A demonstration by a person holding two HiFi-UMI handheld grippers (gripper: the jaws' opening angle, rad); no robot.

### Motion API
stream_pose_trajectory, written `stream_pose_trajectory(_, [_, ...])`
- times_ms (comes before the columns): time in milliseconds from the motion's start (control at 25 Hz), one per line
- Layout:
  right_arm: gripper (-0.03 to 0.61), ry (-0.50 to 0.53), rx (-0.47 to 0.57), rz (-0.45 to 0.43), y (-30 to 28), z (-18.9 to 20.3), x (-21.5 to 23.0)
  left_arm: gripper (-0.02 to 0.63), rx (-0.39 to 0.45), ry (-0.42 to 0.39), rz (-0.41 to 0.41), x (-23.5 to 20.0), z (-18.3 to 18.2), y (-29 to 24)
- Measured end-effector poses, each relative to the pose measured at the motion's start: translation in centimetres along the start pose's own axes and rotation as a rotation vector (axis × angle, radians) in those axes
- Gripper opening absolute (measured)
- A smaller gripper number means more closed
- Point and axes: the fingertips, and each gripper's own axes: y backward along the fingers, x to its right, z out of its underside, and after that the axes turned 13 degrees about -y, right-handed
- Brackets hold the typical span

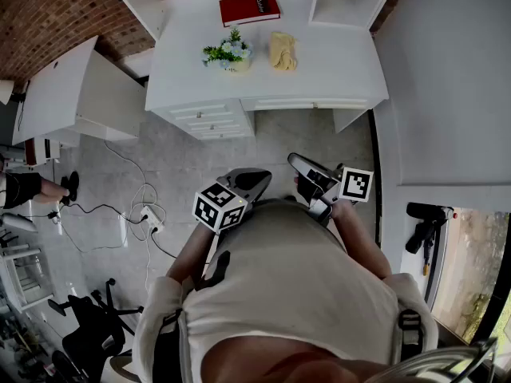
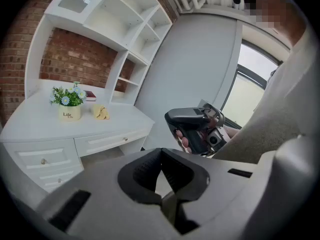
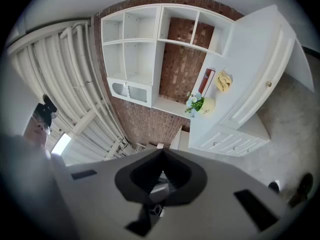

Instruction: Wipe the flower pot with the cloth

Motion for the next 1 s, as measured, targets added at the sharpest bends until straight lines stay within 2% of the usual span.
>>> stream_pose_trajectory(480, [0.011, -0.077, -0.001, -0.018, 3.9, -2.1, 1.7, 0.021, -0.069, 0.025, -0.008, 2.5, -0.6, -3.5])
stream_pose_trajectory(680, [0.011, -0.163, -0.053, -0.06, 4.4, -1.6, 2.2, 0.021, -0.088, 0.037, -0.018, 2.9, -0.6, -4.3])
stream_pose_trajectory(840, [0.011, -0.154, -0.097, -0.096, 3.1, -1.0, 1.6, 0.021, -0.096, 0.044, -0.018, 2.3, -0.1, -4.0])
stream_pose_trajectory(1000, [0.011, -0.162, -0.148, -0.072, 1.2, -0.4, 2.1, 0.021, -0.077, 0.076, -0.03, 0.6, 0.4, -3.5])
